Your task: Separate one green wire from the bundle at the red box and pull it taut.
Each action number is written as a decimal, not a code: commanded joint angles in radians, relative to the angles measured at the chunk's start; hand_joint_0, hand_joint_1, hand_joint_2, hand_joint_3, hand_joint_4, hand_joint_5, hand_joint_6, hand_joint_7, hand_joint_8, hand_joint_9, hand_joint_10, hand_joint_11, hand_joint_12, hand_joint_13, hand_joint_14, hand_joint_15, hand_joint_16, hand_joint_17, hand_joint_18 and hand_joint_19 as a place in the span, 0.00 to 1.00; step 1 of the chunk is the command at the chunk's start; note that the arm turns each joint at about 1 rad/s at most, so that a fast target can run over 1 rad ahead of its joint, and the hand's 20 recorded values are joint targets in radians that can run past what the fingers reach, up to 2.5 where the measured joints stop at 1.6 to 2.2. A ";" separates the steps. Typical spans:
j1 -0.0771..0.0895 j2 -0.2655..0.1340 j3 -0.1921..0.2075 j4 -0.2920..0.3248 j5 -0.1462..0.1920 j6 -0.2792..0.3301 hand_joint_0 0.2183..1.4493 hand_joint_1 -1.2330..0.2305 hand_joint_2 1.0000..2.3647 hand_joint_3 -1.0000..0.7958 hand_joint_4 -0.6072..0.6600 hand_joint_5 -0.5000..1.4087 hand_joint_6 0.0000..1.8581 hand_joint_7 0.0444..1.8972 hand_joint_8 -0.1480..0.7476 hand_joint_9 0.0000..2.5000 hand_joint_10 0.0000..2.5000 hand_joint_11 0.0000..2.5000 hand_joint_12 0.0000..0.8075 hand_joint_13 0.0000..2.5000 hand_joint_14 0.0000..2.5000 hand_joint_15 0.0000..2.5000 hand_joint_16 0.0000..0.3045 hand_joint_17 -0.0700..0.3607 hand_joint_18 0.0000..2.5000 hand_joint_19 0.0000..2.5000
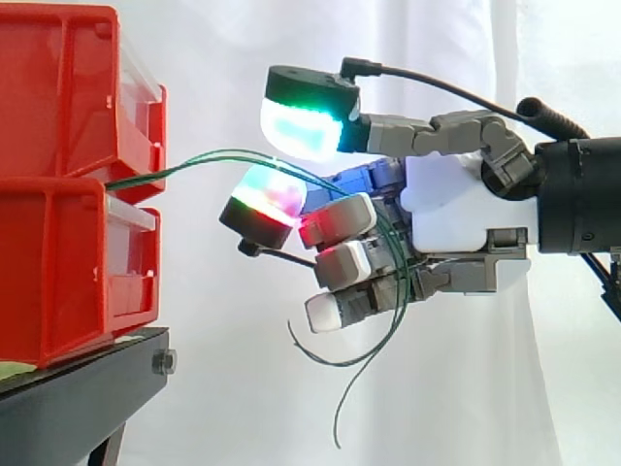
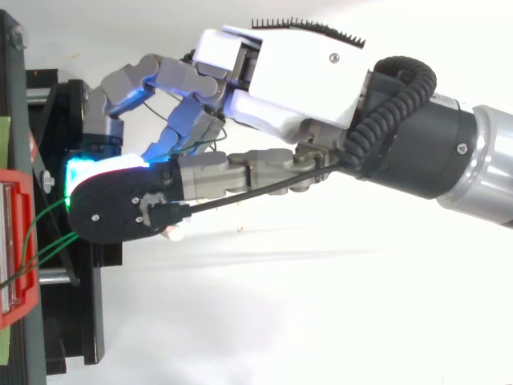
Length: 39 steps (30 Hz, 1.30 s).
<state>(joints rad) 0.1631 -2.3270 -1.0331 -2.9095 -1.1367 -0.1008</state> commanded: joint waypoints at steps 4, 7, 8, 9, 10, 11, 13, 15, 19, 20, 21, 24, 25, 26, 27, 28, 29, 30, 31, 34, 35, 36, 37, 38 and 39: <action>-0.005 -0.003 -0.004 0.004 0.000 -0.008 0.33 0.41 0.01 0.43 0.62 0.15 0.49 0.50 0.52 0.45 0.05 0.62 0.46 0.47 0.01 0.38 0.16 0.42 0.37 0.20; -0.013 -0.005 -0.033 0.044 -0.003 -0.013 0.34 0.39 0.01 0.42 0.61 0.15 0.49 0.49 0.52 0.44 0.07 0.62 0.45 0.47 0.01 0.38 0.16 0.42 0.37 0.20; -0.014 -0.005 -0.035 0.052 -0.005 -0.013 0.34 0.38 0.01 0.42 0.60 0.15 0.49 0.48 0.53 0.44 0.07 0.61 0.45 0.47 0.01 0.38 0.16 0.42 0.37 0.20; -0.016 -0.005 -0.036 0.064 -0.009 -0.014 0.34 0.38 0.01 0.42 0.60 0.15 0.49 0.48 0.53 0.44 0.07 0.62 0.45 0.47 0.01 0.38 0.16 0.42 0.37 0.19; -0.017 -0.003 -0.036 0.066 -0.011 -0.016 0.34 0.37 0.01 0.42 0.60 0.15 0.49 0.48 0.53 0.44 0.07 0.61 0.45 0.47 0.01 0.38 0.16 0.42 0.37 0.20; -0.017 -0.005 -0.036 0.066 -0.012 -0.019 0.35 0.36 0.01 0.41 0.60 0.15 0.49 0.48 0.53 0.44 0.07 0.61 0.45 0.47 0.01 0.38 0.16 0.42 0.37 0.20; -0.017 -0.003 -0.036 0.066 -0.018 -0.023 0.35 0.36 0.01 0.41 0.60 0.15 0.49 0.48 0.52 0.44 0.08 0.62 0.45 0.47 0.01 0.38 0.16 0.42 0.37 0.20; -0.016 -0.003 -0.036 0.066 -0.018 -0.023 0.35 0.35 0.01 0.41 0.59 0.15 0.49 0.49 0.53 0.44 0.08 0.61 0.44 0.46 0.01 0.38 0.16 0.42 0.37 0.19; -0.016 -0.003 -0.036 0.066 -0.018 -0.023 0.36 0.34 0.01 0.36 0.62 0.14 0.50 0.48 0.53 0.44 0.08 0.61 0.45 0.46 0.01 0.38 0.16 0.42 0.37 0.19; -0.016 -0.003 -0.036 0.066 -0.018 -0.023 0.34 0.35 0.00 0.32 0.63 0.14 0.50 0.48 0.52 0.44 0.08 0.61 0.45 0.46 0.01 0.38 0.16 0.42 0.37 0.20; -0.016 -0.003 -0.030 0.066 -0.018 -0.023 0.33 0.36 0.00 0.31 0.63 0.14 0.50 0.48 0.53 0.44 0.08 0.61 0.45 0.46 0.01 0.38 0.16 0.42 0.37 0.20; -0.016 -0.003 -0.016 0.058 -0.018 -0.027 0.27 0.48 0.00 0.28 0.65 0.14 0.49 0.48 0.53 0.44 0.08 0.60 0.46 0.47 0.01 0.38 0.17 0.43 0.37 0.20; -0.017 -0.003 -0.005 0.049 -0.018 -0.033 0.27 0.51 0.00 0.28 0.65 0.14 0.49 0.47 0.53 0.44 0.08 0.60 0.47 0.47 0.01 0.38 0.17 0.43 0.37 0.20; -0.016 -0.003 -0.002 0.044 -0.018 -0.034 0.29 0.56 0.00 0.31 0.64 0.14 0.49 0.47 0.52 0.44 0.06 0.61 0.46 0.47 0.01 0.38 0.17 0.43 0.37 0.21; -0.017 -0.003 0.004 0.033 -0.018 -0.039 0.30 0.56 0.00 0.32 0.63 0.15 0.49 0.48 0.51 0.45 0.05 0.61 0.46 0.47 0.01 0.38 0.16 0.42 0.37 0.21; -0.017 -0.003 0.008 0.026 -0.018 -0.042 0.31 0.56 0.01 0.36 0.63 0.15 0.49 0.49 0.52 0.45 0.05 0.61 0.46 0.47 0.01 0.38 0.17 0.43 0.37 0.21; -0.017 -0.003 0.011 0.016 -0.018 -0.042 0.31 0.53 0.01 0.41 0.64 0.15 0.50 0.51 0.53 0.45 0.05 0.62 0.46 0.47 0.01 0.38 0.17 0.43 0.37 0.21; -0.016 -0.003 0.013 0.015 -0.018 -0.042 0.31 0.52 0.01 0.42 0.64 0.15 0.50 0.51 0.53 0.45 0.05 0.63 0.46 0.47 0.01 0.38 0.17 0.43 0.37 0.21; -0.017 -0.003 0.013 0.013 -0.018 -0.042 0.31 0.49 0.01 0.46 0.65 0.15 0.51 0.51 0.55 0.45 0.08 0.60 0.48 0.47 0.01 0.38 0.18 0.44 0.38 0.21; -0.016 -0.003 0.013 0.012 -0.018 -0.040 0.31 0.45 0.01 0.49 0.63 0.15 0.51 0.50 0.57 0.45 0.11 0.59 0.49 0.47 0.01 0.37 0.18 0.45 0.39 0.20; -0.017 -0.003 0.013 0.012 -0.018 -0.040 0.31 0.44 0.01 0.50 0.62 0.15 0.51 0.50 0.56 0.44 0.12 0.59 0.49 0.47 0.01 0.37 0.18 0.45 0.39 0.20; -0.016 -0.003 0.013 0.012 -0.018 -0.042 0.31 0.44 0.01 0.50 0.62 0.15 0.51 0.49 0.56 0.44 0.12 0.59 0.49 0.47 0.01 0.37 0.18 0.45 0.39 0.20; -0.016 -0.003 0.013 0.012 -0.018 -0.042 0.31 0.43 0.01 0.50 0.61 0.15 0.51 0.49 0.57 0.44 0.12 0.59 0.49 0.47 0.01 0.37 0.18 0.45 0.39 0.20; -0.017 -0.003 0.013 0.013 -0.018 -0.042 0.32 0.42 0.01 0.50 0.61 0.15 0.51 0.50 0.56 0.44 0.11 0.60 0.49 0.47 0.01 0.37 0.18 0.45 0.38 0.20; -0.016 -0.003 0.013 0.013 -0.018 -0.042 0.32 0.42 0.01 0.50 0.61 0.15 0.51 0.50 0.56 0.44 0.11 0.60 0.48 0.47 0.01 0.38 0.18 0.44 0.38 0.20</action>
<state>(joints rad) 0.1467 -2.3301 -1.0206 -2.8966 -1.1551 -0.1422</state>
